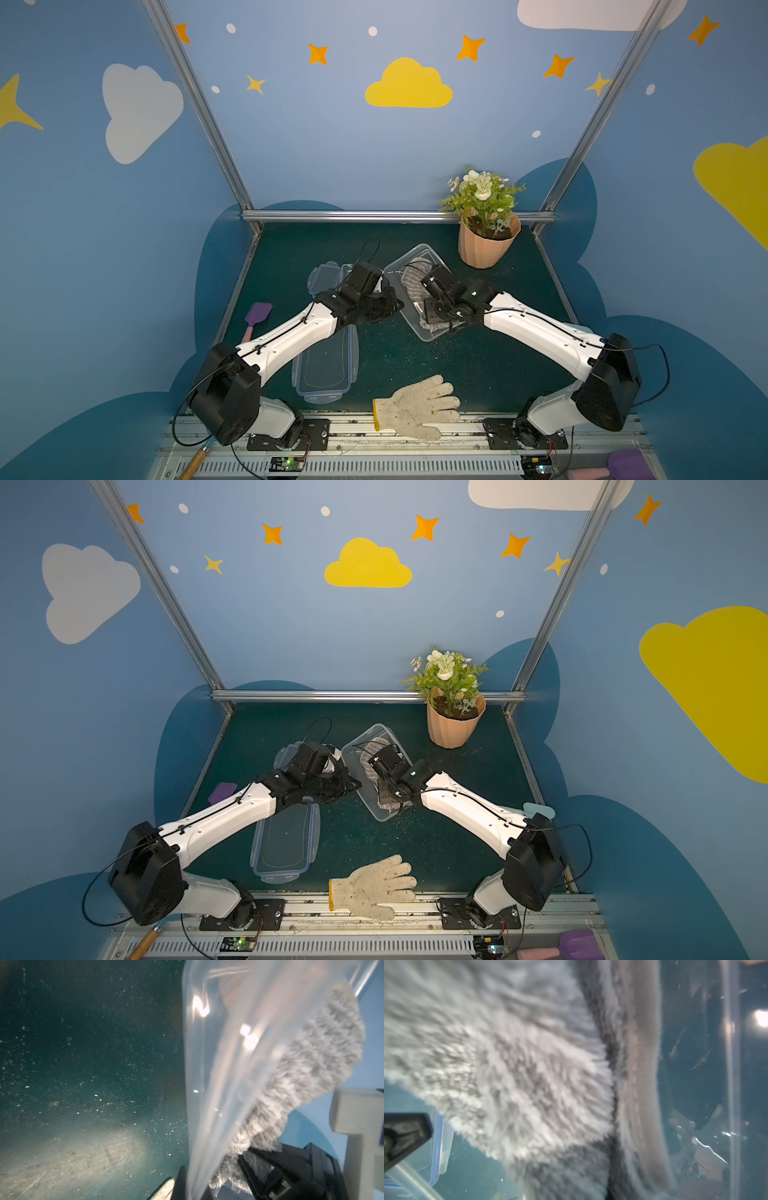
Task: Wipe the insides of the lunch boxes
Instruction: Wipe the dirt inside the lunch box, then place the cleaning item at the center of the board, then place the lunch box at the center of the board.
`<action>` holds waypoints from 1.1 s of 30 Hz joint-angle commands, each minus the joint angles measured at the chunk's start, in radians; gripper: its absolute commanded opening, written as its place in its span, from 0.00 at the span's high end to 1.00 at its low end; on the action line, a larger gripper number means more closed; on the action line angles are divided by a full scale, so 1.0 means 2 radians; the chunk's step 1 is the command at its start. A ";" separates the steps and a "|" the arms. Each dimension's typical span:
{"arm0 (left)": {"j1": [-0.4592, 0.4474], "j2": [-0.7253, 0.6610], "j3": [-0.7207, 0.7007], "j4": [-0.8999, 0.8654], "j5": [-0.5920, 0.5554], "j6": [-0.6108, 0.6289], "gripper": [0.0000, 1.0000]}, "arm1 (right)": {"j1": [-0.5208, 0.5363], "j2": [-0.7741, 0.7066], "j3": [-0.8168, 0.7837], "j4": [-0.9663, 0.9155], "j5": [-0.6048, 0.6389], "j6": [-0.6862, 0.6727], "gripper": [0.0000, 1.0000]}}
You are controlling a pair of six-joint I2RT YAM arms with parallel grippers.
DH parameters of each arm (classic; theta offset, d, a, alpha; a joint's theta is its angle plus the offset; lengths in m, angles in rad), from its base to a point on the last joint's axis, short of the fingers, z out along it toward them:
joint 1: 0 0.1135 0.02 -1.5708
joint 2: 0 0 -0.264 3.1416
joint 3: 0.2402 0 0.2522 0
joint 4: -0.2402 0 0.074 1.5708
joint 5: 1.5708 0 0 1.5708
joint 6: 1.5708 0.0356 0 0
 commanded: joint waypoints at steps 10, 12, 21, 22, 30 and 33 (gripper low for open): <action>0.008 0.072 0.021 -0.139 -0.047 0.053 0.96 | -0.070 -0.109 0.032 0.158 -0.197 -0.040 1.00; 0.013 0.097 0.041 -0.147 -0.055 0.067 0.96 | -0.079 -0.130 0.027 0.154 -0.209 -0.034 1.00; 0.040 0.202 0.132 -0.218 -0.062 0.121 0.96 | -0.131 -0.236 -0.020 0.129 -0.286 -0.005 1.00; 0.041 0.207 0.138 -0.223 -0.062 0.124 0.96 | -0.135 -0.247 -0.026 0.127 -0.289 -0.002 1.00; 0.043 0.213 0.170 -0.272 -0.112 0.154 0.96 | -0.198 -0.268 -0.062 0.054 -0.241 -0.024 1.00; 0.043 0.213 0.185 -0.284 -0.122 0.164 0.82 | -0.237 -0.249 -0.086 0.046 -0.236 -0.035 1.00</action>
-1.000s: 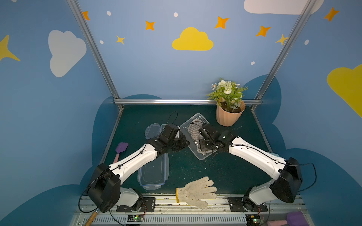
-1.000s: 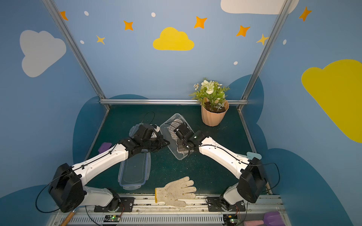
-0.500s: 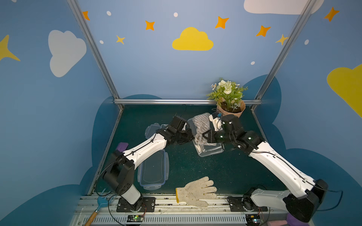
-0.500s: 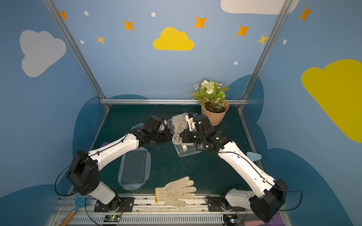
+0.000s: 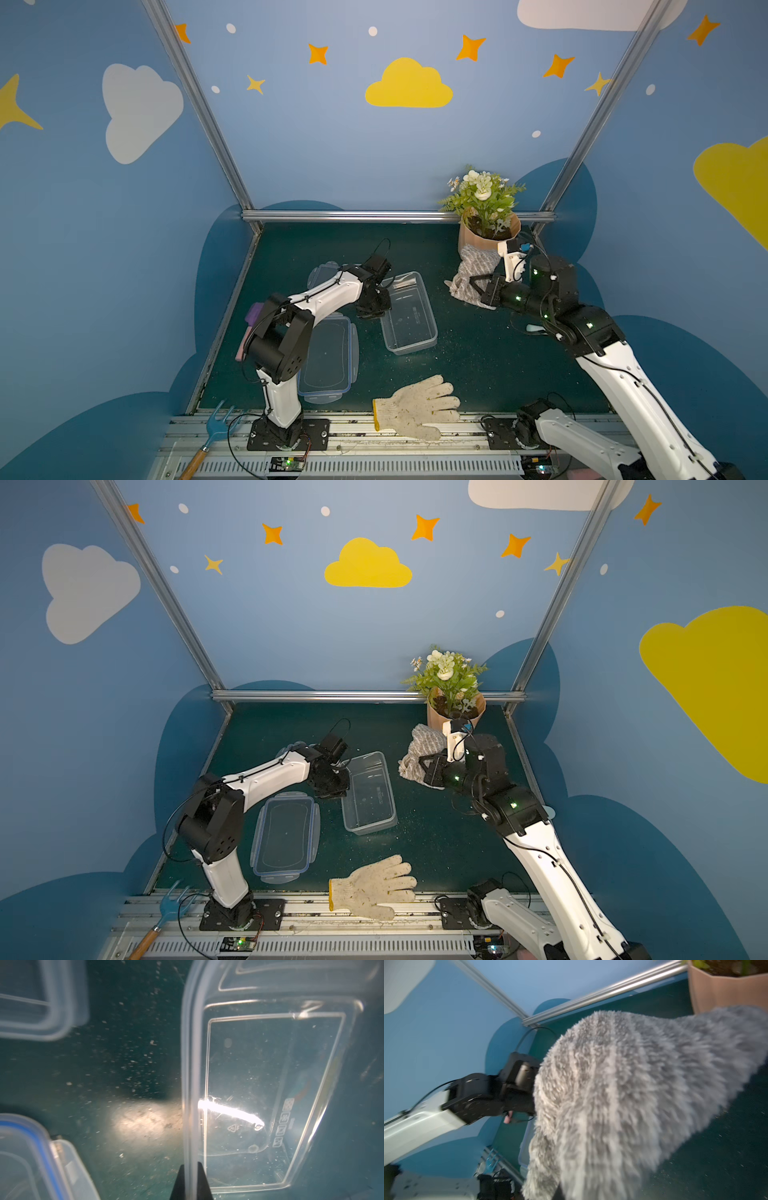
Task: Wipe the insides of the lunch boxes
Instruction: Place the lunch box at the center of the board.
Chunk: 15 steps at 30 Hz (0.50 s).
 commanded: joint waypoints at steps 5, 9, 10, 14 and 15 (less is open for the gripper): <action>0.002 0.005 0.033 -0.048 -0.037 0.031 0.30 | -0.093 0.053 -0.074 0.008 -0.012 -0.033 0.70; 0.002 0.001 0.053 -0.054 -0.043 0.032 0.10 | -0.150 0.096 -0.108 0.052 -0.053 -0.041 0.21; 0.002 -0.004 0.058 -0.056 -0.046 0.034 0.07 | -0.161 0.109 -0.110 0.055 -0.058 -0.045 0.16; 0.004 -0.045 0.084 -0.072 -0.081 0.043 0.00 | -0.197 0.175 -0.101 0.047 -0.075 -0.083 0.11; 0.007 -0.061 0.088 -0.073 -0.093 0.046 0.00 | -0.205 0.190 -0.100 0.051 -0.083 -0.095 0.10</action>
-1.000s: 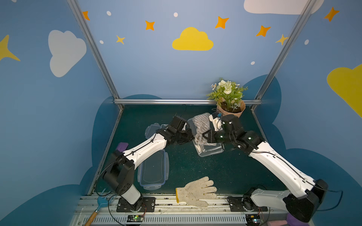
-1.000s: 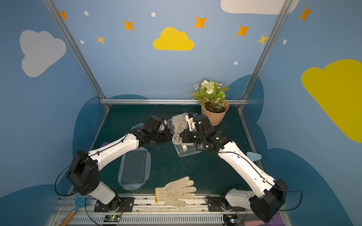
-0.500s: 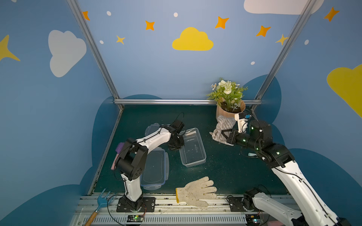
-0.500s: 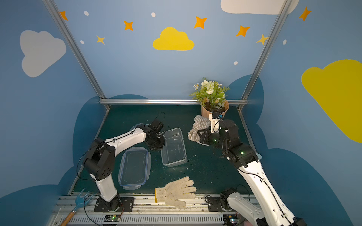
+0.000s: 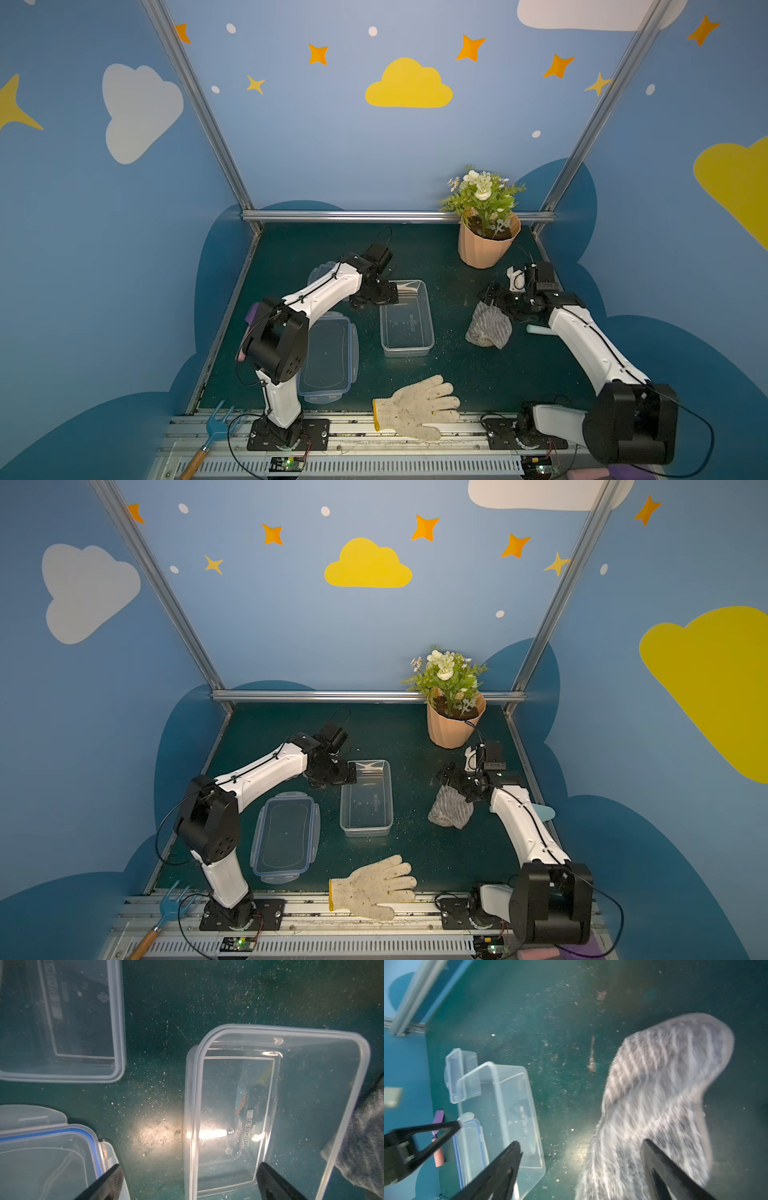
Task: Wipe the insides of the lunch boxes
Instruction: Place the lunch box at the center of the board, then reset both arms
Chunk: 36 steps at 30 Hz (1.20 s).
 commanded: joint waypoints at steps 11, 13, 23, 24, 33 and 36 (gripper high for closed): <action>0.113 -0.323 -0.229 0.246 -0.214 0.118 0.00 | -0.054 0.019 -0.107 0.311 0.047 -0.134 0.08; 0.141 -0.361 -0.298 0.307 -0.237 0.133 0.00 | -0.056 0.021 -0.144 0.380 0.044 -0.144 0.07; 0.259 -0.377 -0.547 0.658 -0.217 0.184 0.00 | -0.023 0.077 -0.263 0.666 0.082 -0.211 0.07; 0.269 -0.368 -0.559 0.679 -0.203 0.184 0.00 | -0.015 0.090 -0.276 0.699 0.090 -0.218 0.07; 0.290 -0.269 -0.591 0.789 -0.121 0.186 0.00 | -0.004 0.104 -0.254 0.669 0.112 -0.223 0.07; 0.291 -0.211 -0.592 0.851 -0.106 0.204 0.00 | -0.004 0.104 -0.252 0.667 0.111 -0.222 0.07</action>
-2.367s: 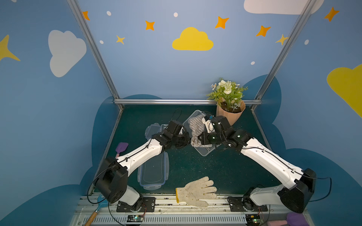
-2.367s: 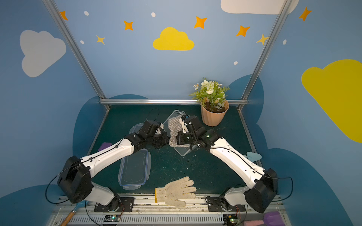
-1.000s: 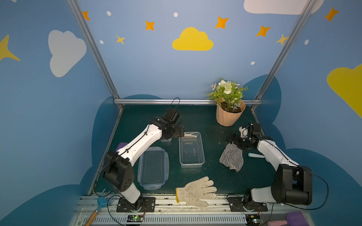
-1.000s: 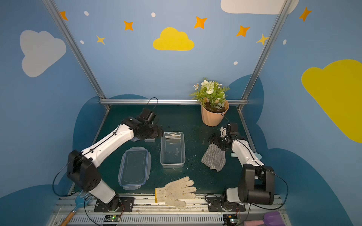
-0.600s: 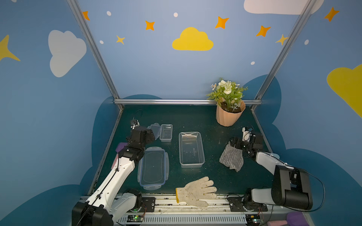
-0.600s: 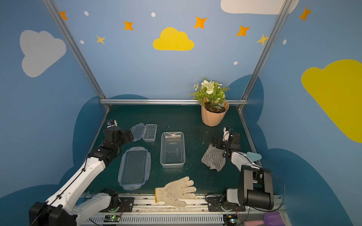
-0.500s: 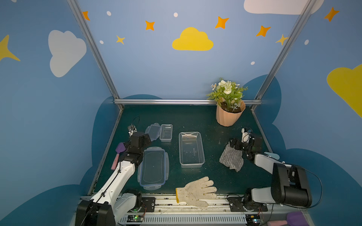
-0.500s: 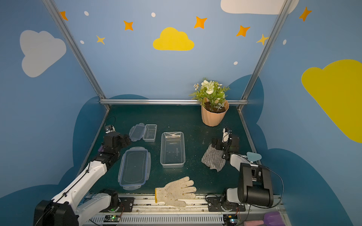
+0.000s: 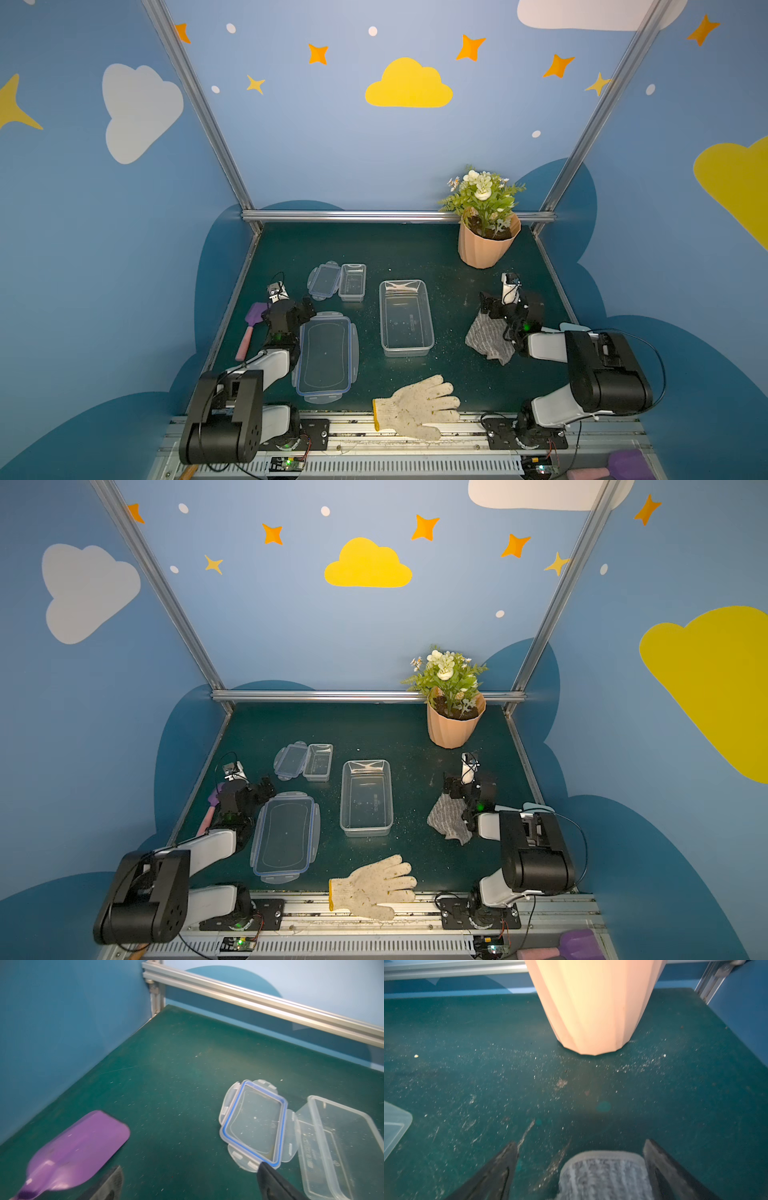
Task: Wipe the insides of the lunch boxes
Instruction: Reset both arms
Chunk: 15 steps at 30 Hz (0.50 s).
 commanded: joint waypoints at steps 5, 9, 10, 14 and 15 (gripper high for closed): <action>0.001 0.096 0.073 0.004 0.072 0.035 0.00 | -0.003 -0.006 0.007 0.001 0.003 -0.005 0.07; 0.000 0.105 0.067 0.027 0.068 0.036 0.00 | -0.004 -0.005 0.009 -0.002 0.006 -0.001 0.07; 0.001 0.107 0.067 0.029 0.068 0.036 0.00 | -0.007 -0.005 0.009 -0.004 0.007 0.003 0.07; 0.001 0.104 0.065 0.026 0.067 0.037 0.00 | -0.006 -0.005 0.010 -0.004 0.007 0.002 0.07; 0.001 0.104 0.065 0.028 0.067 0.036 0.00 | -0.006 -0.005 0.010 -0.003 0.007 0.003 0.07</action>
